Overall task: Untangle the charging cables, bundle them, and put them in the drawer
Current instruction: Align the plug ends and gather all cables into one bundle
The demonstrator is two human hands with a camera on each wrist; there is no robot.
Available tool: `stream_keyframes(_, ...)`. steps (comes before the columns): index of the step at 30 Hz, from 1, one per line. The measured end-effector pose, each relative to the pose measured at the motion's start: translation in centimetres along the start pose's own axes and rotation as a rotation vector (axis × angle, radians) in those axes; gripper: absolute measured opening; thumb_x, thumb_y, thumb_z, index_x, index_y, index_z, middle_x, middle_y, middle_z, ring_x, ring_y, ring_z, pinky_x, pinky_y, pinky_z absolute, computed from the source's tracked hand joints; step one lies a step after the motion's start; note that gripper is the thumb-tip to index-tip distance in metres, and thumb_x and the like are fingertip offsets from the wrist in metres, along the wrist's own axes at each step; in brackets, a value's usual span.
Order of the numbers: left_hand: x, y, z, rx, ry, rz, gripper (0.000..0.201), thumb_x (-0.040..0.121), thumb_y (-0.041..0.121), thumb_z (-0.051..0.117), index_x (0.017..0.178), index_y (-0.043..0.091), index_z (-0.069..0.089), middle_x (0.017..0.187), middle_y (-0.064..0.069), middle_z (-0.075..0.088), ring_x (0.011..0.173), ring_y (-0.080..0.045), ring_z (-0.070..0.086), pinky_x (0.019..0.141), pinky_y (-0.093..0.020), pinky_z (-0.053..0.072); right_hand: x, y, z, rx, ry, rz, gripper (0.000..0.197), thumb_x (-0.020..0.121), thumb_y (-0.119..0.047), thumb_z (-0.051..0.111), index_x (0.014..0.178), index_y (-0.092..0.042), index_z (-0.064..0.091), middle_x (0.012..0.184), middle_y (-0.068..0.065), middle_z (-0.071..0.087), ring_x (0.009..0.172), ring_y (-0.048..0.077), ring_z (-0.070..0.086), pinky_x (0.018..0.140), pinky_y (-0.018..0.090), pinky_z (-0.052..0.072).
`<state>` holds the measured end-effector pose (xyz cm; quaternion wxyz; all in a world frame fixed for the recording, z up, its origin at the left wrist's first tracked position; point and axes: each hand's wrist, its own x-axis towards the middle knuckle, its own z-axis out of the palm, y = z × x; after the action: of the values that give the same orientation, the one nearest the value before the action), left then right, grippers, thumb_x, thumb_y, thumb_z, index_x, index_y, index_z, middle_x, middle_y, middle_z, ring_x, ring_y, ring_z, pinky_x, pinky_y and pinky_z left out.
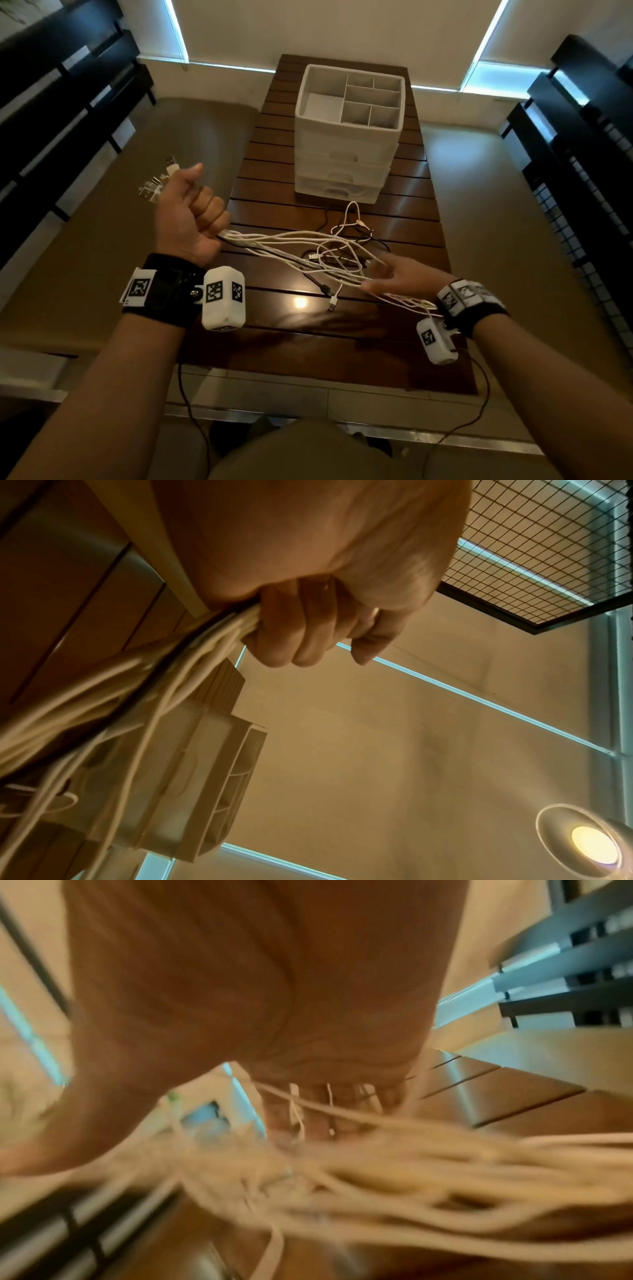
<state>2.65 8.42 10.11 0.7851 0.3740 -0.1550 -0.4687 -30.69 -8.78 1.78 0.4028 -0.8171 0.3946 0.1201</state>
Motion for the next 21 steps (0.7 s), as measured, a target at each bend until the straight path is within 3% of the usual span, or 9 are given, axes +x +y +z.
stream_keyframes(2,-0.1,-0.1,-0.8,0.0,0.017,-0.009,0.058,0.102,0.028,0.056,0.063,0.026,0.013,0.045,0.008,0.013,0.035,-0.008,0.012,0.032,-0.021,0.016,-0.2,-1.6,-1.9,0.216,0.148,-0.114,0.068,0.082,-0.072,0.064,0.133,-0.028,0.057,0.122,-0.012,0.064,0.11,0.006,0.063,0.094,0.03,0.051)
stream_keyframes(4,-0.2,-0.1,-1.5,-0.002,0.023,-0.018,0.059,0.102,0.029,0.055,0.062,0.026,0.013,0.045,0.008,0.014,0.035,-0.008,0.012,0.033,-0.022,0.014,1.1,-3.0,-3.0,0.21,0.421,-0.208,0.043,0.096,-0.057,0.063,0.122,-0.024,0.065,0.11,-0.01,0.069,0.1,0.002,0.065,0.085,0.022,0.05)
stream_keyframes(5,-0.2,-0.1,-1.7,0.001,0.026,-0.019,0.059,0.102,0.029,0.055,0.061,0.026,0.013,0.045,0.008,0.014,0.035,-0.008,0.012,0.033,-0.022,0.014,2.2,-3.8,-3.0,0.156,0.495,-0.227,0.03,0.101,-0.048,0.061,0.114,-0.022,0.069,0.102,-0.008,0.071,0.091,0.004,0.066,0.079,0.024,0.05)
stream_keyframes(7,-0.3,-0.1,-1.7,0.009,0.027,-0.02,0.058,0.102,0.029,0.055,0.061,0.026,0.014,0.046,0.008,0.013,0.036,-0.008,0.011,0.033,-0.022,0.013,4.4,-4.6,-1.7,0.025,0.414,-0.206,0.015,0.105,-0.026,0.059,0.103,-0.018,0.072,0.088,-0.007,0.069,0.077,0.007,0.064,0.075,0.03,0.051)
stream_keyframes(10,-0.5,0.1,-1.3,0.009,0.025,-0.013,0.058,0.102,0.028,0.055,0.055,0.025,0.021,0.046,0.008,0.013,0.036,-0.008,0.01,0.034,-0.022,0.011,6.7,-4.4,1.6,-0.272,0.109,-0.151,0.027,0.097,-0.003,0.056,0.105,-0.018,0.078,0.084,-0.013,0.065,0.074,0.005,0.06,0.077,0.029,0.048)
stream_keyframes(14,-0.7,0.1,-1.1,0.014,0.027,-0.005,0.056,0.102,0.027,0.056,0.054,0.025,0.026,0.046,0.008,0.013,0.037,-0.009,0.009,0.034,-0.023,0.011,7.0,-4.2,3.9,-0.372,-0.007,-0.155,0.037,0.095,-0.004,0.054,0.112,-0.027,0.078,0.096,0.001,0.073,0.086,0.02,0.064,0.077,0.028,0.047)
stream_keyframes(18,-0.5,-0.4,-0.7,0.007,0.021,-0.004,0.056,0.102,0.028,0.055,0.054,0.024,0.027,0.044,0.009,0.016,0.035,-0.008,0.011,0.032,-0.021,0.015,6.7,-3.9,5.5,-0.453,-0.012,-0.217,0.028,0.099,-0.004,0.054,0.113,-0.012,0.076,0.101,0.005,0.067,0.087,0.019,0.057,0.075,0.028,0.038)
stream_keyframes(21,-0.2,-0.6,-0.5,0.01,0.017,-0.002,0.057,0.103,0.029,0.055,0.053,0.024,0.028,0.043,0.009,0.017,0.034,-0.008,0.012,0.031,-0.021,0.017,7.0,-3.5,6.1,-0.511,0.092,-0.247,0.021,0.102,-0.021,0.055,0.114,-0.01,0.069,0.108,0.005,0.06,0.087,0.027,0.062,0.07,0.033,0.042)
